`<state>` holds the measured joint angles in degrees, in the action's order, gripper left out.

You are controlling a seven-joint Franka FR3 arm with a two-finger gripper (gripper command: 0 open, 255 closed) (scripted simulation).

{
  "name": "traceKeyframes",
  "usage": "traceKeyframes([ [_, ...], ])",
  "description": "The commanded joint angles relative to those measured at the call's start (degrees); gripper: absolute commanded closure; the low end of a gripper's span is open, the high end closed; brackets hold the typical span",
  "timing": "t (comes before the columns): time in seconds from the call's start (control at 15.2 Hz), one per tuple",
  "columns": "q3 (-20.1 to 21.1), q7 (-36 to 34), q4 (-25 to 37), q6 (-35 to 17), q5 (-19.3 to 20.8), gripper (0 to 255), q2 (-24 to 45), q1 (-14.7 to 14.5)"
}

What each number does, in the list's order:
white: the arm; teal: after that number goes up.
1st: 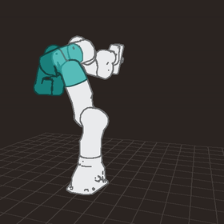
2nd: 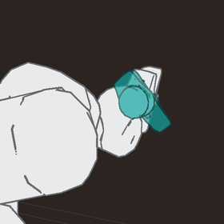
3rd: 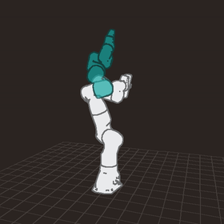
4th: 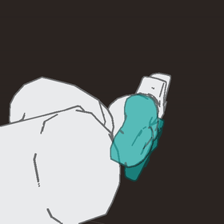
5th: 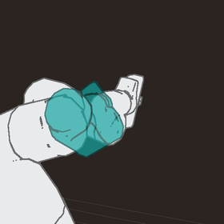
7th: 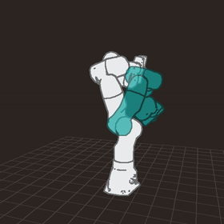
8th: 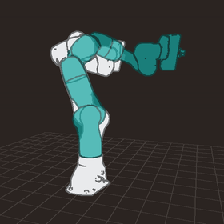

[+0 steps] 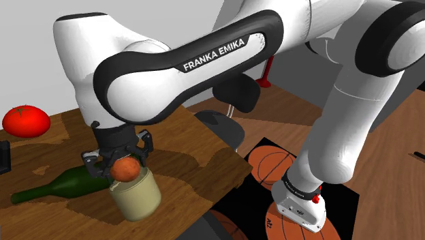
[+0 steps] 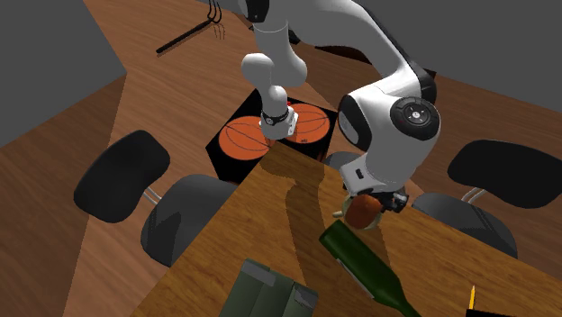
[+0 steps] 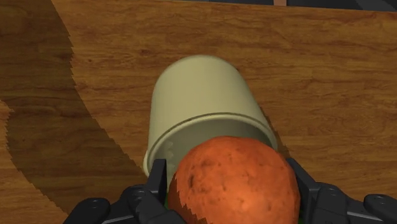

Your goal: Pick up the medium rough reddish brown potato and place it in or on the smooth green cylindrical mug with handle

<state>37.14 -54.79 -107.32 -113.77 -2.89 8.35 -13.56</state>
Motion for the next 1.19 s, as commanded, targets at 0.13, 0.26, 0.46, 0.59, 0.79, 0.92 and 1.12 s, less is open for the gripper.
traceKeyframes([
  [0.13, -0.02, 0.09, -0.67, -0.07, -0.10, 255, 0.11, 0.05],
  [0.26, -0.02, 0.04, -0.49, 0.06, -0.05, 0, 0.18, 0.03],
  [0.46, -0.01, 0.00, -0.59, -0.06, -0.03, 0, 0.20, 0.00],
  [0.59, -0.02, 0.09, -0.67, -0.07, -0.10, 0, 0.11, 0.05],
  [0.79, -0.12, 0.60, 3.76, 5.50, -0.83, 0, -1.21, 0.58],
  [0.92, -0.16, 0.67, 5.06, 6.98, -0.93, 0, -1.42, 0.68],
  [1.12, -0.16, 0.67, 5.05, 6.98, -0.93, 0, -1.42, 0.68],
])
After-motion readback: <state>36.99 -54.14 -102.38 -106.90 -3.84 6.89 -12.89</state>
